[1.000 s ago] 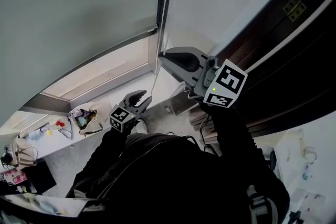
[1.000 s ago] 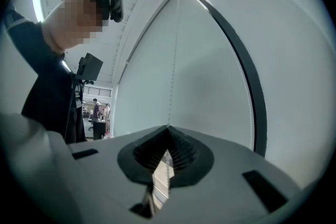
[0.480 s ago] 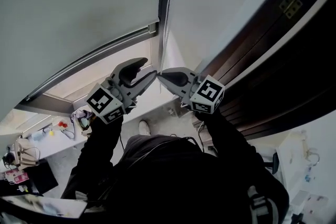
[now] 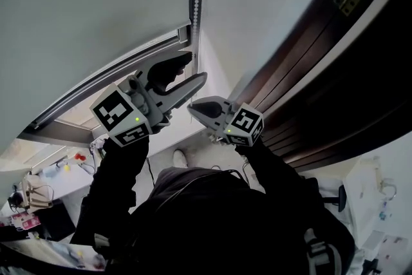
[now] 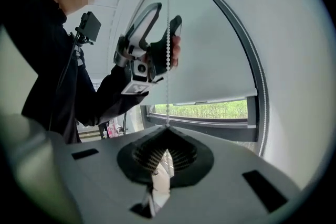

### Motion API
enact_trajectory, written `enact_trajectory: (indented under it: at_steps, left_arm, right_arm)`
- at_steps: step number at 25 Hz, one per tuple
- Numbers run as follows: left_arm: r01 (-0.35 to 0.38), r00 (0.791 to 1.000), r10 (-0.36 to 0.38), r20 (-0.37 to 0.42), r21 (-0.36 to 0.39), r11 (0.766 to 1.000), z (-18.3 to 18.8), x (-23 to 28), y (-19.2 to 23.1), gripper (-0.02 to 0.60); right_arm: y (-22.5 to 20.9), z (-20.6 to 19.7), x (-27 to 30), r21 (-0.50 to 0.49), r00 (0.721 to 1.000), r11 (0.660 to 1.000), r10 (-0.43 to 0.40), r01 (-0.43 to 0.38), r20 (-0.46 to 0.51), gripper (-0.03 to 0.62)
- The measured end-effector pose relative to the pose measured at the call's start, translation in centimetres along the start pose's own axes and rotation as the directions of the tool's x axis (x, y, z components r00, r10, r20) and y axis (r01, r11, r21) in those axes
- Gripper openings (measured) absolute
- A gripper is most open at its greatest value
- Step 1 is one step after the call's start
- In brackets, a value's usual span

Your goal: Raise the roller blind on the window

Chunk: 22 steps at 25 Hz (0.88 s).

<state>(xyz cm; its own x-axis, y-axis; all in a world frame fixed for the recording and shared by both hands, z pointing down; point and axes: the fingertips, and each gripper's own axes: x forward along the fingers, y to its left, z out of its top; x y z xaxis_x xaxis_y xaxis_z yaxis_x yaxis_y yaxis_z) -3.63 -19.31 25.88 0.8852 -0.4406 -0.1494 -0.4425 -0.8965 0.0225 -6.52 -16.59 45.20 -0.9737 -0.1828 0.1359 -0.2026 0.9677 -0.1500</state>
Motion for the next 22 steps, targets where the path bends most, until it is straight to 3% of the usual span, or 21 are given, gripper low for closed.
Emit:
enact_trajectory:
  at_steps: [7,10,13,18,20,22]
  left_arm:
    - [0.016,1.000,-0.015,0.008,-0.011,1.000,1.9,1.0,-0.1,0.178]
    - [0.009,1.000,-0.009,-0.001,-0.005,1.000,2.3,1.1,0.0,0.145]
    - [0.003,1.000,-0.003,0.000,-0.011,1.000,2.5,1.1,0.2,0.095]
    - [0.011,1.000,-0.011,-0.028,-0.014,1.000,2.4,1.2,0.1,0.092]
    - [0.021,0.999,-0.021,-0.036,-0.020,1.000,2.3,1.3,-0.1,0.026]
    - [0.040,0.998,-0.042,-0.039,-0.038,0.998,2.3,1.4,-0.3,0.008]
  right_arm:
    - [-0.1,-9.3,0.7,0.053,0.984,0.999,0.008,0.002,-0.178,0.006]
    - [0.2,-12.7,0.3,0.115,0.975,0.993,0.023,0.002,-0.223,0.006]
    - [0.4,-13.6,-0.1,0.148,0.974,0.989,0.030,0.003,-0.223,0.006]
    - [1.1,-13.6,0.0,0.133,0.971,0.991,0.043,-0.012,-0.237,0.006]
    - [1.0,-13.6,-0.1,0.134,0.971,0.991,0.037,-0.006,-0.236,0.006]
    - [0.7,-13.7,-0.2,0.145,0.973,0.989,0.030,0.003,-0.229,0.006]
